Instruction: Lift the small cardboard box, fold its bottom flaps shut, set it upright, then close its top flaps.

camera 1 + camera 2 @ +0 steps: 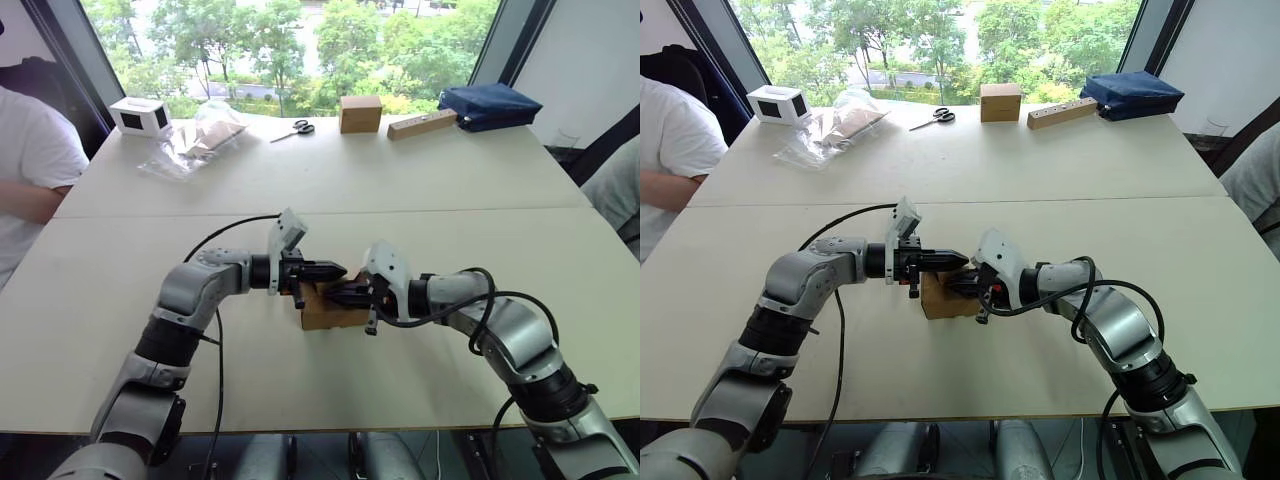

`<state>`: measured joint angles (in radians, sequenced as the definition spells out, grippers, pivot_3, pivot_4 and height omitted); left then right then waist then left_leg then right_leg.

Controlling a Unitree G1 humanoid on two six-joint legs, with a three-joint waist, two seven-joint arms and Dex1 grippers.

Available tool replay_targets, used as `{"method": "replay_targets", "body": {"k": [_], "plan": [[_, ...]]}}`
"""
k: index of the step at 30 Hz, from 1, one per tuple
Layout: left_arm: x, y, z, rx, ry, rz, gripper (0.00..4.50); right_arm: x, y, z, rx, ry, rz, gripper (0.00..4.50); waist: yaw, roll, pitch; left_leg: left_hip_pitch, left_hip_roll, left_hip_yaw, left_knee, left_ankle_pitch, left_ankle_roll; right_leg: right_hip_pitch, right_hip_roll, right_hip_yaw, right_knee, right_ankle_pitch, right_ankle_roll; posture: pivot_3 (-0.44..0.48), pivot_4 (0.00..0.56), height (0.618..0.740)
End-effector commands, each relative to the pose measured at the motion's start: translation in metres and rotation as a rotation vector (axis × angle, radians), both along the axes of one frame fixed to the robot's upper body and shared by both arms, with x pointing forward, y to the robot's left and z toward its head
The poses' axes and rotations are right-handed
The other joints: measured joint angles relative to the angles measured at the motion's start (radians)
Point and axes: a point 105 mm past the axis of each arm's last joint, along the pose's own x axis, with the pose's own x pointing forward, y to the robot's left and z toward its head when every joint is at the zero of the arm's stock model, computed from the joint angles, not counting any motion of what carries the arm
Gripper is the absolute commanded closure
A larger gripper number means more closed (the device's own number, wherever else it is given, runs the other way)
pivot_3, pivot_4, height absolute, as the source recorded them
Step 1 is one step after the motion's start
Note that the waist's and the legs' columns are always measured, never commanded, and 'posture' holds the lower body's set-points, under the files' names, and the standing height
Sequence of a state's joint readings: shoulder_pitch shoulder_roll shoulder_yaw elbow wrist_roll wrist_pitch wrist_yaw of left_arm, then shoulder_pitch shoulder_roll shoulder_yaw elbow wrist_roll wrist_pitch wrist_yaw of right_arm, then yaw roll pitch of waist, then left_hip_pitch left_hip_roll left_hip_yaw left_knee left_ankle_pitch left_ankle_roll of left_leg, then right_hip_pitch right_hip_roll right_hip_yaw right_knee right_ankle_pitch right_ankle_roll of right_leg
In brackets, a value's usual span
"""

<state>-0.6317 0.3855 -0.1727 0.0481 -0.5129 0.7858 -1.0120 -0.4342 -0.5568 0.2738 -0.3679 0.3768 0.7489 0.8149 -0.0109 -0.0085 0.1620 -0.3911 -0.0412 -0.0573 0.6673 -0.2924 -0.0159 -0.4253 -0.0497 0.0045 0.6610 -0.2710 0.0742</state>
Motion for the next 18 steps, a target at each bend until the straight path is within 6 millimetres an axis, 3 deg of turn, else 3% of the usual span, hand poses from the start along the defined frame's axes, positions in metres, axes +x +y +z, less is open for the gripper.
{"method": "replay_targets", "body": {"k": [1,12,18], "plan": [[-0.006,-0.002,0.005,-0.009,-0.019,-0.030,4.50,0.001,0.006,0.008,0.016,-0.041,0.012,4.44,0.000,0.000,0.000,0.000,0.000,0.000,0.000,0.000,0.000,0.000,0.000,0.000,0.000,0.000,0.000,0.000,0.150,0.740],[-0.006,0.002,0.004,-0.001,-0.019,-0.025,4.50,0.010,0.001,0.005,-0.003,-0.076,-0.032,4.44,0.000,0.000,0.000,0.000,0.000,0.000,0.000,0.000,0.000,0.000,0.000,0.000,0.000,0.000,0.000,0.000,0.150,0.740],[-0.010,0.005,-0.009,0.045,-0.020,-0.030,4.50,-0.009,-0.008,0.016,0.024,-0.033,0.023,4.44,0.001,0.000,0.000,0.000,0.000,0.000,0.000,0.000,0.000,0.000,0.000,0.000,0.000,0.000,0.000,0.000,0.150,0.740]]}}
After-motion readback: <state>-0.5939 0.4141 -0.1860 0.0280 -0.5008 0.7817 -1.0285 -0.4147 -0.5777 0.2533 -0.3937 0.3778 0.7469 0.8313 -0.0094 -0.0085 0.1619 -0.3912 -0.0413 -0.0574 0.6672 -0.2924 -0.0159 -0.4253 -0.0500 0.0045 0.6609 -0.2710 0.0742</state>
